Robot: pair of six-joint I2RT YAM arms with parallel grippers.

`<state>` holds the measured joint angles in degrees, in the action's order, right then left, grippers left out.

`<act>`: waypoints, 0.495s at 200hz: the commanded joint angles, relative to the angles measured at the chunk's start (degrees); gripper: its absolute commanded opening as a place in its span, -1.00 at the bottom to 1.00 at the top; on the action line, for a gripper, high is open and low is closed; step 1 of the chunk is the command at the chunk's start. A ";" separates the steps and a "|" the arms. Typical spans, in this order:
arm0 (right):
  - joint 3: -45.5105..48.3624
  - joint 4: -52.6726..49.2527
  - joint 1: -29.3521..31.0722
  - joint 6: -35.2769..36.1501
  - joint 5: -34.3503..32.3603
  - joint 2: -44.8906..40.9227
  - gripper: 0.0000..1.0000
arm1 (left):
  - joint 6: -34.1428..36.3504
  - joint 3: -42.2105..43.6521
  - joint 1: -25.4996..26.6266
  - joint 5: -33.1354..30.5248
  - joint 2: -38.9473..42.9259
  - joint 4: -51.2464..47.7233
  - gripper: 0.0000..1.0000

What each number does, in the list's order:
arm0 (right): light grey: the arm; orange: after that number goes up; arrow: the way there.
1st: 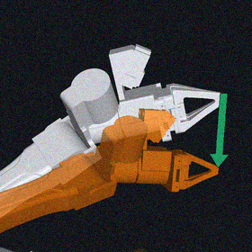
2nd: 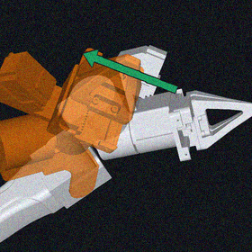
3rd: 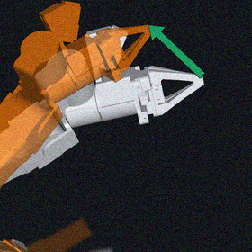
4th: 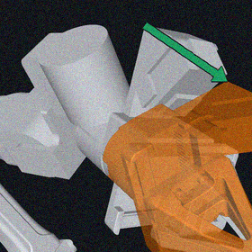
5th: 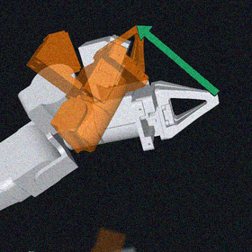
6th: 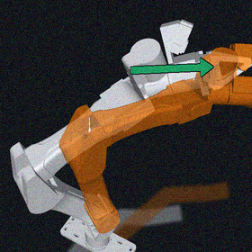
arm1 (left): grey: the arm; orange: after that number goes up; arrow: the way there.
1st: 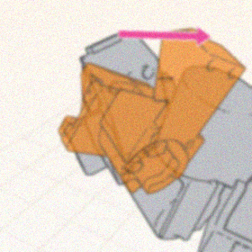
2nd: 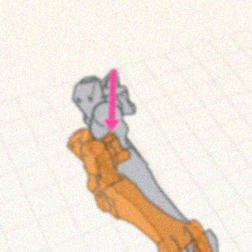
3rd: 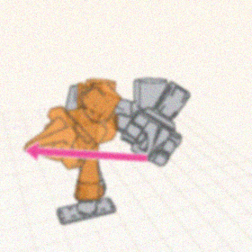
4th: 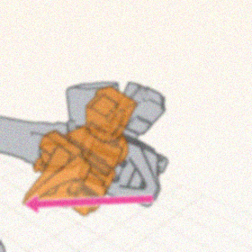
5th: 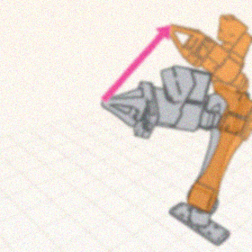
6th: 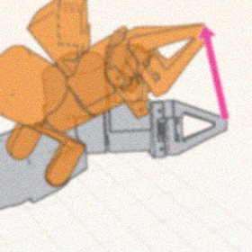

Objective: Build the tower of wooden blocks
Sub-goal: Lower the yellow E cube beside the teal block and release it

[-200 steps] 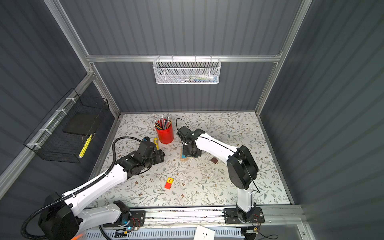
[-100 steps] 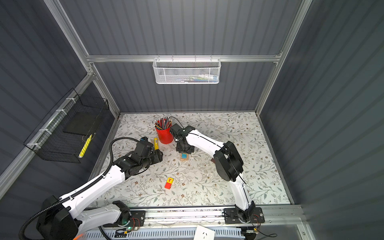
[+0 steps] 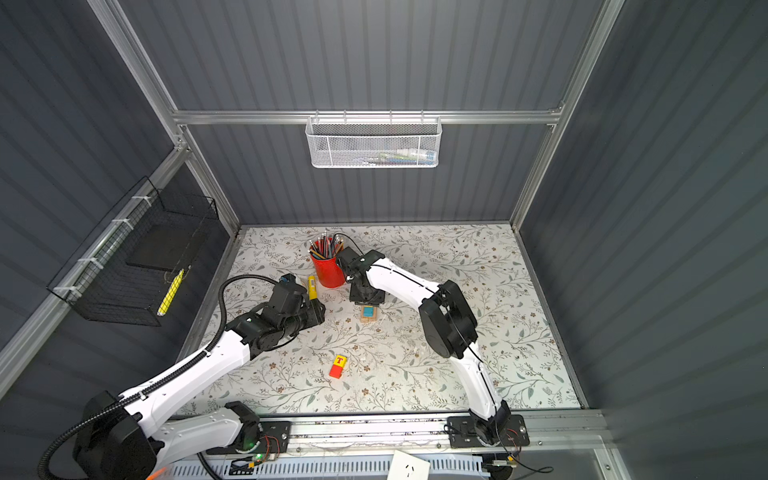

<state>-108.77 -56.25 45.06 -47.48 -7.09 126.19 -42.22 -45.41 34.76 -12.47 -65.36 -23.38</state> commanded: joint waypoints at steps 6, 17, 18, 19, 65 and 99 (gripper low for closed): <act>-1.80 -2.28 0.22 0.46 -1.11 1.29 -0.38 | -0.06 0.78 -0.49 -1.14 0.76 -1.32 0.31; -1.79 -2.28 0.21 0.55 -1.38 1.56 -0.38 | -0.06 0.76 -0.52 -1.22 0.64 -1.32 0.31; -1.79 -2.28 0.21 0.55 -1.41 1.58 -0.38 | -0.06 0.76 -0.50 -1.23 0.61 -1.28 0.31; -1.79 -2.28 0.21 0.55 -1.42 1.59 -0.37 | -0.06 0.76 -0.49 -1.19 0.60 -1.30 0.31; -2.69 -2.51 0.21 0.74 -0.94 3.04 -0.35 | -0.06 0.76 -0.57 -0.84 0.18 -0.95 0.31; -3.03 -3.16 0.21 0.64 -1.60 3.54 -0.34 | -0.06 0.76 -0.59 -0.82 0.18 -0.89 0.32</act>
<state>-110.74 -57.19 45.06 -47.22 -7.33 128.51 -42.22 -45.25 34.65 -12.64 -65.36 -23.35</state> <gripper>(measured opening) 0.332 0.658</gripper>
